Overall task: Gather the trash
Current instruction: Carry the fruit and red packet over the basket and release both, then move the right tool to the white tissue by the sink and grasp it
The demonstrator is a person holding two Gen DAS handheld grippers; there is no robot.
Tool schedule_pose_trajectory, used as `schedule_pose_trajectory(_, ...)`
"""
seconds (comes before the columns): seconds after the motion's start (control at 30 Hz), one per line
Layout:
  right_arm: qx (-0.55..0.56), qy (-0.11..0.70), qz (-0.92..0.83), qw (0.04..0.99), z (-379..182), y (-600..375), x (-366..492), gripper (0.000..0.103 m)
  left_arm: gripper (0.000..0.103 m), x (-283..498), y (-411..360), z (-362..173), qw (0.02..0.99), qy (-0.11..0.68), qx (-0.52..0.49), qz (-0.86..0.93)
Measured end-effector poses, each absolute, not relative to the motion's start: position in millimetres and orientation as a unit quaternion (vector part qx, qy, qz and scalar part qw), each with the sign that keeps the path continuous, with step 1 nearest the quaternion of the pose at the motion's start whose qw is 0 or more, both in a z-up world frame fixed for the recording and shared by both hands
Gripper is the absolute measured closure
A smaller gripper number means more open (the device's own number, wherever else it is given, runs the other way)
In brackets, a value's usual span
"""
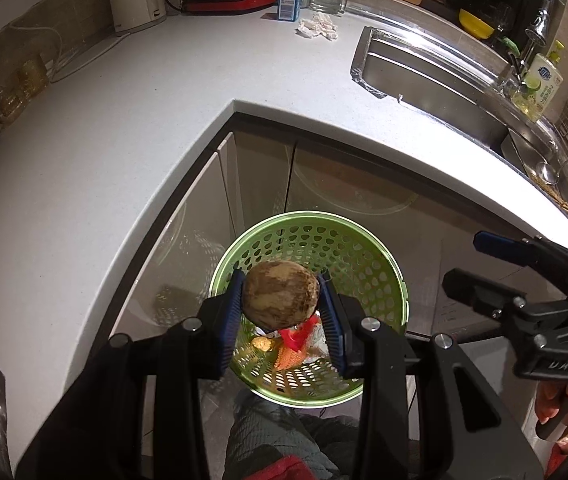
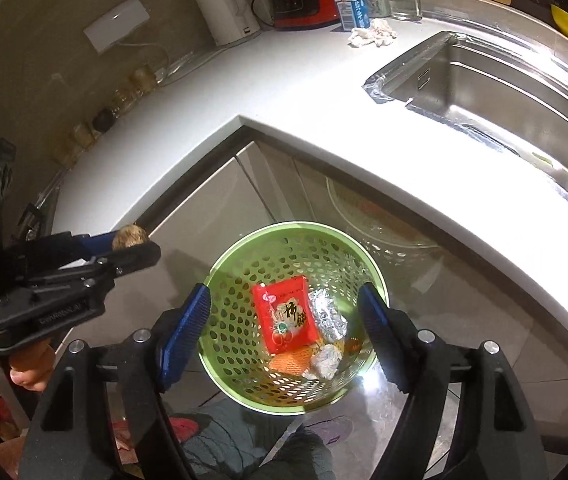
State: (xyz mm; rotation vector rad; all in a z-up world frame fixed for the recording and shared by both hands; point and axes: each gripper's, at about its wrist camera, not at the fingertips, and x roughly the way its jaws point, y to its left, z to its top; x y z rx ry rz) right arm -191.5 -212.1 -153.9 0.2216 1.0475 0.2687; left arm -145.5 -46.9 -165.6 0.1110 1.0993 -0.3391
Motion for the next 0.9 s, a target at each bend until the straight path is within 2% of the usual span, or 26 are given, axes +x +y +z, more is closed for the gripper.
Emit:
schedule_pose_trajectory(0.33, 0.11, 0.477, 0.104, 0.865, -131.6, -231.2, -192.8, 0.023, 0.066, -148.0, -56.6, -178.7, 0.824, 0.537, 0.065, -0.167)
schedule_pose_trajectory(0.37, 0.111, 0.477, 0.103, 0.866, -130.7, -232.9, -192.8, 0.023, 0.064, -147.9, -57.7, -180.8, 0.821, 0.541, 0.067, -0.167)
schedule_pose_trajectory(0.4, 0.111, 0.476, 0.101, 0.866, -130.1, -233.8, -192.7, 0.023, 0.055, -148.1, -58.5, -181.9, 0.82, 0.543, 0.067, -0.167)
schedule_pose_trajectory(0.43, 0.111, 0.476, 0.1, 0.867, -129.7, -234.3, -192.8, 0.023, 0.041, -148.5, -59.2, -182.4, 0.82, 0.543, 0.069, -0.166)
schedule_pose_trajectory(0.53, 0.112, 0.475, 0.098, 0.867, -128.2, -235.6, -193.5, 0.023, 0.025, -150.2, -59.6, -179.2, 0.823, 0.539, 0.068, -0.166)
schedule_pose_trajectory(0.9, 0.114, 0.46, 0.089, 0.876, -112.5, -240.7, -183.7, 0.022, 0.015, -128.1, -62.1, -158.5, 0.832, 0.523, 0.07, -0.169)
